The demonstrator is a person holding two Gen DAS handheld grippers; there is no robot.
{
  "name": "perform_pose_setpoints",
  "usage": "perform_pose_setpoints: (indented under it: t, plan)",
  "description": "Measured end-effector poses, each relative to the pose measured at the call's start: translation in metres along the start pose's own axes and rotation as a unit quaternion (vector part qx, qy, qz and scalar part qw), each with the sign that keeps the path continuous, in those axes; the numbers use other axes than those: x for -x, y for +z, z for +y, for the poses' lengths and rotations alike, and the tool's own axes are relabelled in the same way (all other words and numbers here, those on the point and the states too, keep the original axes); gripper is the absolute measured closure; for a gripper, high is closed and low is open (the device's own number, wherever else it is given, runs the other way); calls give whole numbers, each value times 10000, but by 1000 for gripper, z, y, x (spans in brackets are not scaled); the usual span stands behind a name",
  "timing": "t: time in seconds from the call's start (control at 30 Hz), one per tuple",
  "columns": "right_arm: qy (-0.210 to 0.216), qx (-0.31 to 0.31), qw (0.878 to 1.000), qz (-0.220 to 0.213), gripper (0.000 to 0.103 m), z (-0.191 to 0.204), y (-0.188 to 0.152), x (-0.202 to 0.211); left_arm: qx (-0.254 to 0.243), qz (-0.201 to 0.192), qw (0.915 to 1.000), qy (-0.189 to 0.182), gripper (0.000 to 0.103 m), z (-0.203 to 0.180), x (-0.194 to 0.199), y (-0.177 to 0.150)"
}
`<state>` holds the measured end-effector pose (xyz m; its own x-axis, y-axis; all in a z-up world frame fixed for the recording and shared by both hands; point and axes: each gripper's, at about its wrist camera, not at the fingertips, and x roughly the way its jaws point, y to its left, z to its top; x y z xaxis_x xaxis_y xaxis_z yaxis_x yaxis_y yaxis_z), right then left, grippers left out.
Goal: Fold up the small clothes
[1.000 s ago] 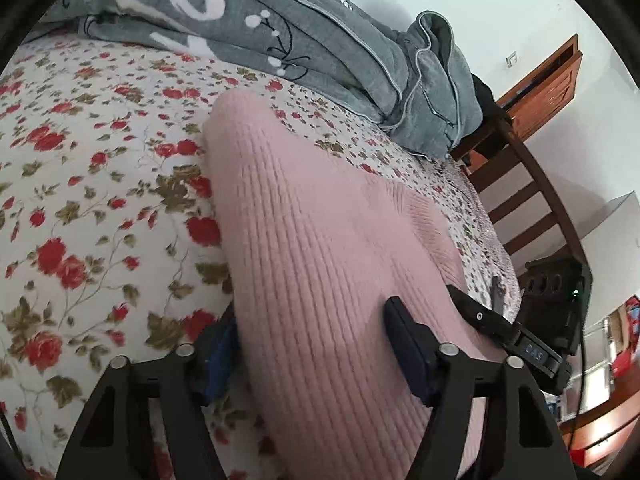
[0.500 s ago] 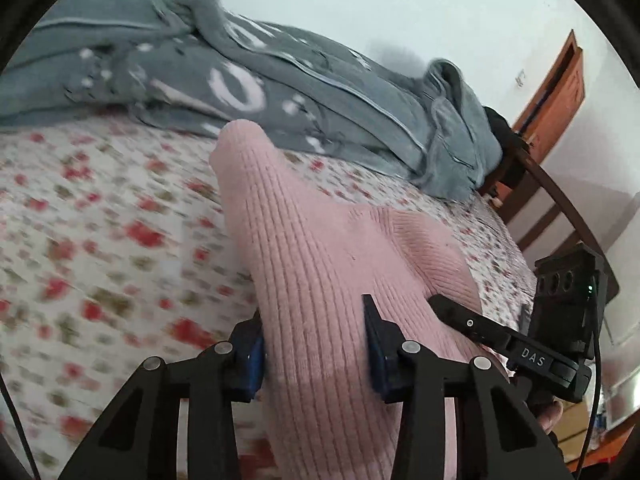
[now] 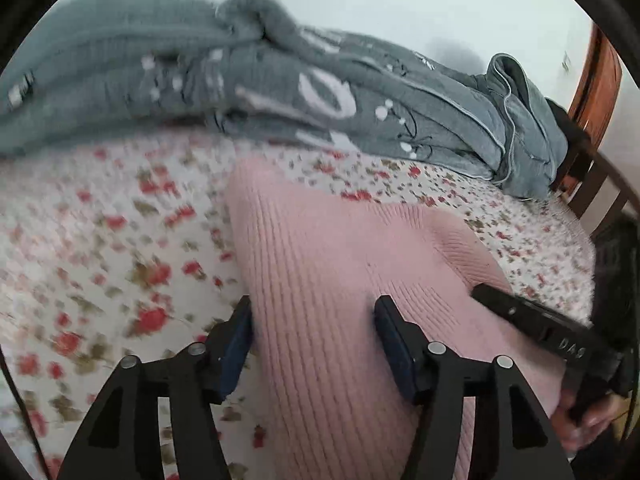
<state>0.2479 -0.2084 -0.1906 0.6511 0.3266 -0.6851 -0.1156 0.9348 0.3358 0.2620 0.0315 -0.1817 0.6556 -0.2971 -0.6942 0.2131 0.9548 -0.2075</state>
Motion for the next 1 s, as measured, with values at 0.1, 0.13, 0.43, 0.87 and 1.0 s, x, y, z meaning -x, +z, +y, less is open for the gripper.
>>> perform_pose_setpoints:
  t: [0.1,0.13,0.43,0.87,1.0]
  plan:
    - [-222,267,9988,-357,65,5,-4,22,-76,-334,9994,52,41,-8,22,-6]
    - [-208,406,9973,-567,65,9,-9,33,-76,-414,9991,-17,39,-10,29,-9]
    - [-556,1100,9914,-437,61,28,-47,37,-750,-588,9939,559,30,-46,45,-61]
    - [-894,637,9931,-415,56,32,-91,132,497,-185,9983,234,30,-20,104,-84]
    - [-868,543,9935,-488,46,40,-87,172,297,-435,9978,404,29,-39,155,-85]
